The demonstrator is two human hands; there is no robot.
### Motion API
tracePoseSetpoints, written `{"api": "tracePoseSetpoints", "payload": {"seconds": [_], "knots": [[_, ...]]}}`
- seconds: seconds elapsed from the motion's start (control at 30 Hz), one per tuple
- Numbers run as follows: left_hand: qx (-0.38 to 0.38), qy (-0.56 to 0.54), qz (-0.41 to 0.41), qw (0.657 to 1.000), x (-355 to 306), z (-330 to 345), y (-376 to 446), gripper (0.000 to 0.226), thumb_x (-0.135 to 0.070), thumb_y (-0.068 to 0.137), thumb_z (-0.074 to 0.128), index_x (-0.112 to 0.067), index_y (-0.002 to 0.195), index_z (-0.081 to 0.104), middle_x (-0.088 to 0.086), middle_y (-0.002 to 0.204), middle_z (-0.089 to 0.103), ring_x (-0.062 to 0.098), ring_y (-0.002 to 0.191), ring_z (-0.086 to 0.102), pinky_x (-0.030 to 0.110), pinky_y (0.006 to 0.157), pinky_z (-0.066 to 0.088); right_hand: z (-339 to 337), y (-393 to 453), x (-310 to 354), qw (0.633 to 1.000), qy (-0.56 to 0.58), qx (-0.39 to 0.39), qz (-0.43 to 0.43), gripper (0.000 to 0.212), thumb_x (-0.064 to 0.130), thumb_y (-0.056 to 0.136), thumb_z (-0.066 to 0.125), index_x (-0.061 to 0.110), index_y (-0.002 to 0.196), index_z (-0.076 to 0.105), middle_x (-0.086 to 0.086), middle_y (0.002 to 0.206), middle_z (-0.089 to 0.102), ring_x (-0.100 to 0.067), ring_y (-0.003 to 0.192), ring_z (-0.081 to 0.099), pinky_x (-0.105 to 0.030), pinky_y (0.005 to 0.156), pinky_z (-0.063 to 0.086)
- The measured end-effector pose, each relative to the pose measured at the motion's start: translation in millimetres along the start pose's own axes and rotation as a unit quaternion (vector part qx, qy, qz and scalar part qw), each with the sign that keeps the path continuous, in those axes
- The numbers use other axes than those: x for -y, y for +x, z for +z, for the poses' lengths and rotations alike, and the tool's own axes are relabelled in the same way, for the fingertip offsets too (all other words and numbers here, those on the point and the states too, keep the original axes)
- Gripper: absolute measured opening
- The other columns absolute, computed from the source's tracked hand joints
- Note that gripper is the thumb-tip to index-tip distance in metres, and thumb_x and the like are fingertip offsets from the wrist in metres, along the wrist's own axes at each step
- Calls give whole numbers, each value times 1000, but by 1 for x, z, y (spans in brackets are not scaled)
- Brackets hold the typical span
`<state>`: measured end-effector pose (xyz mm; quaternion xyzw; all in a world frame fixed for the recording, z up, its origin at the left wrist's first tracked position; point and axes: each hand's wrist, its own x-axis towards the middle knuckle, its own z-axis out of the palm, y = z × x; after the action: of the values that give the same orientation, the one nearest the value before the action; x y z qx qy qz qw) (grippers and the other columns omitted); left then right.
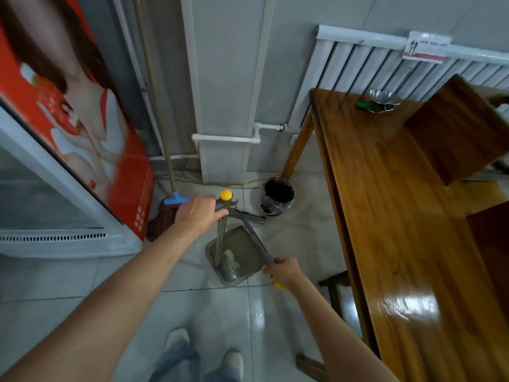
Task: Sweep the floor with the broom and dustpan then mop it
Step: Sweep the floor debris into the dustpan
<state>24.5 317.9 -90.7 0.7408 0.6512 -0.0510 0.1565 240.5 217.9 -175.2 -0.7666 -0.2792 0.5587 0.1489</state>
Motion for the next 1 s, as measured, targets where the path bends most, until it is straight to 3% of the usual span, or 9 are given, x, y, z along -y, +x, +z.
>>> {"api": "tracePoseSetpoints", "payload": {"seconds": [0.17,0.33,0.4,0.5,0.63,0.7,0.8,0.87,1.0], "knots": [[-3,-8,-1,1000,-3,21,-35,47,-52,95,45,-8,108,53,15,105,64,33,96,62,37,75,49,-1,-15,-36,1000,-26,1,-4,23,9,80,74,0,100,67,-6,65,50,-16,50,46,-18,38,40],[8,4,4,1000,-6,40,-66,46,-51,95,44,-8,107,54,15,107,64,34,100,62,36,72,44,5,-34,-62,997,-73,3,-6,14,14,81,74,7,80,61,-5,61,50,-16,46,50,-19,37,41],[18,6,7,1000,-6,48,-79,47,-51,95,45,-8,110,54,16,110,64,35,102,61,35,71,42,8,-43,-74,996,-85,5,-1,13,13,83,73,6,90,64,-5,64,53,-15,49,51,-22,40,43],[22,-21,3,1000,3,57,-92,47,-51,94,46,-8,110,54,17,109,64,36,102,61,37,74,45,13,-52,-96,994,-109,14,9,37,11,85,70,0,118,61,-8,70,51,-15,52,48,-20,39,41],[55,-70,-9,996,19,65,-105,46,-48,93,52,-6,111,57,17,110,64,35,102,60,39,80,49,19,-58,-123,979,-194,45,41,42,15,86,70,-1,121,56,-7,65,56,-13,49,54,-20,38,42],[79,-88,-33,992,25,68,-112,41,-46,90,57,-6,101,58,14,103,67,32,95,63,35,75,48,22,-60,-131,970,-227,61,64,43,16,87,69,-1,124,52,-7,65,58,-12,48,55,-22,39,44],[97,-154,-68,981,29,76,-118,36,-44,87,62,-9,88,56,4,85,71,21,67,68,31,68,51,27,-65,-130,955,-270,79,91,43,12,94,58,0,131,41,-7,73,58,-11,57,61,-25,55,51],[96,-179,-81,976,27,83,-120,39,-48,84,63,-10,89,59,4,84,71,21,68,68,32,70,54,30,-65,-130,947,-298,76,92,44,7,96,51,-2,135,35,-8,75,56,-12,56,59,-23,51,48],[70,-206,-114,969,19,96,-129,50,-59,78,63,-10,83,63,7,80,66,26,82,64,35,73,53,36,-63,-135,944,-320,33,75,27,9,92,52,-1,117,50,-7,71,52,-14,55,52,-23,49,46]]}}
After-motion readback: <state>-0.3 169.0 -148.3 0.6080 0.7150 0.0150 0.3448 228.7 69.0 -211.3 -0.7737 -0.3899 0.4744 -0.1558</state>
